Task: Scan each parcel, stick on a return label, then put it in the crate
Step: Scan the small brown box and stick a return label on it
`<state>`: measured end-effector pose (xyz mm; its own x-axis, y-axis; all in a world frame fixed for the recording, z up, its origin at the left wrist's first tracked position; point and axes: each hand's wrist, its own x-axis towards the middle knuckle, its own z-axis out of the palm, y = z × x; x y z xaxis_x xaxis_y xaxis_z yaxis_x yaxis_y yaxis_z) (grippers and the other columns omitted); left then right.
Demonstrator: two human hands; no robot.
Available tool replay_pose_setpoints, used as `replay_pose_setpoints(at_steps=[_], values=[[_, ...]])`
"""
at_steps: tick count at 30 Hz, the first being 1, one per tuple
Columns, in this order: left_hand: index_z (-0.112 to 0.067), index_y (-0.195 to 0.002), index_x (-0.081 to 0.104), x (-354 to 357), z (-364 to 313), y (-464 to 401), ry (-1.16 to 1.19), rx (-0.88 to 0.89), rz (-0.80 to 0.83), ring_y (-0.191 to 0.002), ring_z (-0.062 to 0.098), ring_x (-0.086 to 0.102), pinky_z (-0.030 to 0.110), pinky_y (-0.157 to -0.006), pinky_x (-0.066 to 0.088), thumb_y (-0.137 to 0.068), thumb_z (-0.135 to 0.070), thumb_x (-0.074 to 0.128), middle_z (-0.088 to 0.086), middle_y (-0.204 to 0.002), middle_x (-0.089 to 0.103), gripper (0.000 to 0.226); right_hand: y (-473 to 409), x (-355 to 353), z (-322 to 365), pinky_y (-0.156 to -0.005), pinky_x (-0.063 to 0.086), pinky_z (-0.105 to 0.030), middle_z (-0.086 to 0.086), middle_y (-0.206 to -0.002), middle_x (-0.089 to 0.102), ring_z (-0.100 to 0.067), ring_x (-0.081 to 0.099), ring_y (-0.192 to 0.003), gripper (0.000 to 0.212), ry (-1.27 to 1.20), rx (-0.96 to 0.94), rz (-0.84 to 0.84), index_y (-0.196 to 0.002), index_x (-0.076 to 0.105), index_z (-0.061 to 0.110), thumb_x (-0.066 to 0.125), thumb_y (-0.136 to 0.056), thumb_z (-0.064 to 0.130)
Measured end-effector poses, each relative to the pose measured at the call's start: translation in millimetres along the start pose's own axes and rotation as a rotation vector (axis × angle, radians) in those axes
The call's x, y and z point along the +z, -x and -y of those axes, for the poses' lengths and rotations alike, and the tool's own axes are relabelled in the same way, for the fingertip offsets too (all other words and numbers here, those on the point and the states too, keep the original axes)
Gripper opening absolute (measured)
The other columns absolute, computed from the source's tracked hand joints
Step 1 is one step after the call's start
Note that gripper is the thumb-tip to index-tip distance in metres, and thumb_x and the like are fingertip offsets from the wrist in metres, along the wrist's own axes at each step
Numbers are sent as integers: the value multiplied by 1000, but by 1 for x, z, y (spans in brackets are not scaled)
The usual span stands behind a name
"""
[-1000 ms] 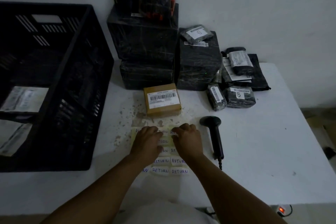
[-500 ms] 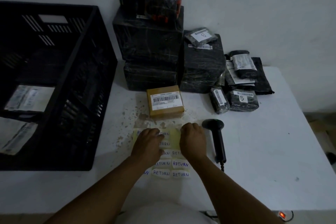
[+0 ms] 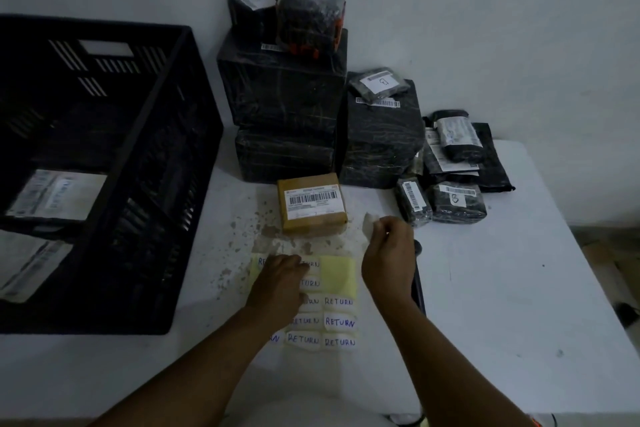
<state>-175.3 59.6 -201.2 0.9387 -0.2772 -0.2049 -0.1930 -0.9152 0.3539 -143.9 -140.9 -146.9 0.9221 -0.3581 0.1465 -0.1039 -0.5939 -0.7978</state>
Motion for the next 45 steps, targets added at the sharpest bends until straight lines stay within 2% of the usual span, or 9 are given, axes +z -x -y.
replay_pose_setpoints(at_steps=[3, 6, 9, 15, 20, 25, 28, 33, 45], values=[[-18, -141, 53, -11, -10, 2, 128, -29, -94, -142, 19, 33, 27, -118, 18, -92, -20, 66, -1, -149, 47, 51, 4, -1, 4, -60, 33, -14, 28, -95, 45, 11, 49, -89, 13, 50, -79, 32, -92, 39, 46, 40, -103, 40], [-26, -120, 68, -34, -33, 3, 387, -120, -303, -114, 11, 56, 27, -96, 45, -96, -24, 62, -8, -120, 65, 25, 15, 3, 8, -55, 38, -16, 27, -98, 45, 4, 54, -81, 9, 98, -179, 121, -96, 42, 44, 39, -103, 39], [-33, -100, 71, -65, -56, -4, 872, -276, -232, -87, 0, 67, 26, -80, 53, -100, -40, 53, -15, -95, 74, 20, 23, 11, 13, -56, 49, -29, 7, -100, 57, -8, 54, -72, 5, 187, -346, 116, -100, 58, 23, 53, -101, 23], [-29, -101, 75, -78, -60, -9, 1362, -418, -149, -92, 8, 72, 25, -79, 56, -94, -42, 62, -8, -96, 76, 19, 29, 22, 18, -57, 42, -29, -4, -89, 62, -20, 54, -73, 17, 307, -558, 43, -97, 68, 16, 75, -84, 9], [-27, -94, 75, -74, -47, -14, 1327, -475, -219, -85, 8, 73, 25, -73, 55, -96, -28, 62, -7, -91, 77, 14, 26, 24, 15, -70, 49, -33, -6, -102, 63, -21, 57, -88, 22, 263, -621, 67, -108, 71, 17, 74, -87, 21], [-28, -97, 74, -76, -32, -22, 1168, -458, -284, -80, 6, 72, 28, -74, 55, -96, -25, 61, -11, -86, 76, 13, 14, 19, 25, -75, 49, -19, 10, -115, 54, -5, 56, -97, 41, -71, -191, 181, -127, 57, 22, 65, -93, 44], [-29, -96, 74, -77, -29, -30, 1119, -428, -278, -83, 9, 72, 32, -78, 58, -95, -26, 63, -11, -89, 76, 11, -6, 21, 34, -63, 45, -10, 17, -93, 65, 5, 62, -83, 30, -138, -23, 310, -117, 58, 35, 68, -91, 45], [-28, -93, 74, -79, -26, -48, 976, -414, -365, -80, 12, 69, 34, -73, 60, -94, -29, 66, -11, -91, 74, 8, -30, 34, 36, -57, 41, -6, 16, -76, 68, 5, 62, -68, 7, -91, 29, 321, -87, 65, 33, 67, -94, 32], [-24, -96, 76, -80, -19, -86, 773, -432, -369, -84, 7, 67, 23, -77, 51, -93, -24, 68, -11, -88, 72, 9, -60, 58, 36, -72, 44, -25, 5, -106, 66, -12, 59, -89, 27, 123, -28, 357, -118, 66, 24, 63, -94, 37]])
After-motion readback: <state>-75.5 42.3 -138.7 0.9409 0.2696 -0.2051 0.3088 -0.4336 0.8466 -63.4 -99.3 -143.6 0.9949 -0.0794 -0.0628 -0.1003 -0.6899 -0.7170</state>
